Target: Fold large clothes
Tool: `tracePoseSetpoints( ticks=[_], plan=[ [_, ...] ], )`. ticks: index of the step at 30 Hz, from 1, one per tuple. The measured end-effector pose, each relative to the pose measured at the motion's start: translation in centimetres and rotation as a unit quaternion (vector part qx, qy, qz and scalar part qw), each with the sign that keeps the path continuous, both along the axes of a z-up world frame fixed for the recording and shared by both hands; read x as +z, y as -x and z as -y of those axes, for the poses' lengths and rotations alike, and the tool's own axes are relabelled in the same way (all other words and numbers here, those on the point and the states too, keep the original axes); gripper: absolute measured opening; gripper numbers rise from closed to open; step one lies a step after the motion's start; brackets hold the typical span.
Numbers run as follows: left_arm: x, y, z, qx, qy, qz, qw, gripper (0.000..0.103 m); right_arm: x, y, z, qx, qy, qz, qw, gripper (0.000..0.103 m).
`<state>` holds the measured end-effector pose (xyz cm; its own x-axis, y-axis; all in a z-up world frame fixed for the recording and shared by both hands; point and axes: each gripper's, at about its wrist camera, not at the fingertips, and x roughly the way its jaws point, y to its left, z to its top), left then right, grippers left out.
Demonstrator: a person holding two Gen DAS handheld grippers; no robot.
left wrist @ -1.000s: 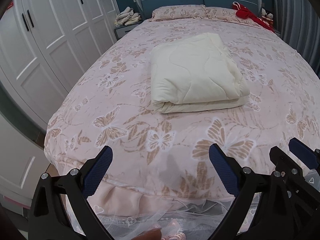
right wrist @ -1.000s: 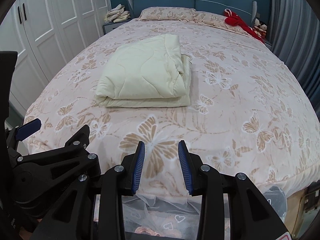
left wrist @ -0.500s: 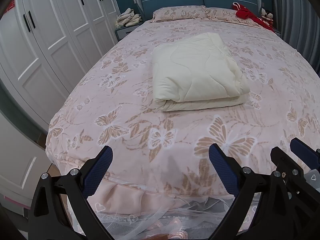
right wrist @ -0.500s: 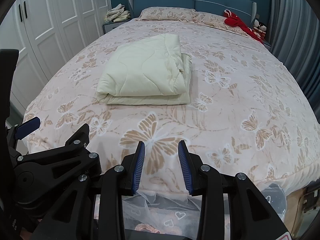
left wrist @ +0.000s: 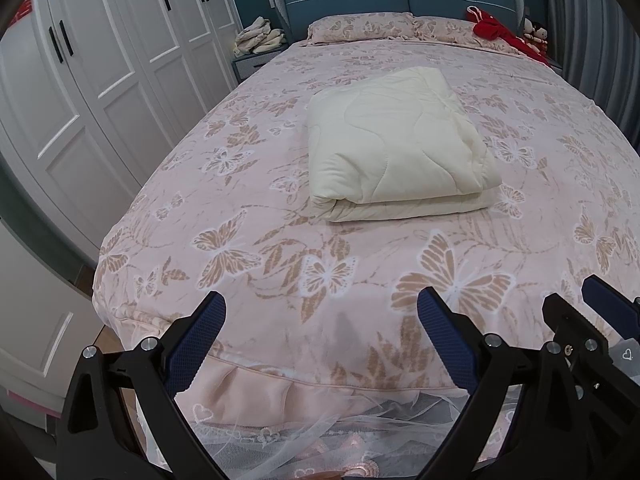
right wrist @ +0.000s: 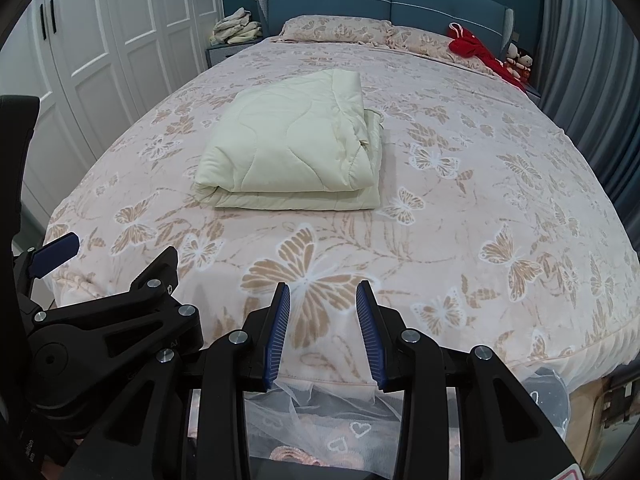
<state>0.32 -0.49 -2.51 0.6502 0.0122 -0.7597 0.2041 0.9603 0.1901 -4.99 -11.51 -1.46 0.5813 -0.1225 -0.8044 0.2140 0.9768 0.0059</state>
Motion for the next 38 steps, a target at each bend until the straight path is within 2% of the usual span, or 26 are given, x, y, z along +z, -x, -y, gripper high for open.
tracePoseSetpoints(
  ticks=[38],
  plan=[
    [-0.30, 0.13, -0.59, 0.001, -0.002, 0.000, 1.0000, 0.093, -0.28, 0.19, 0.20, 0.007, 0.000, -0.005, 1.000, 0.036]
  ],
)
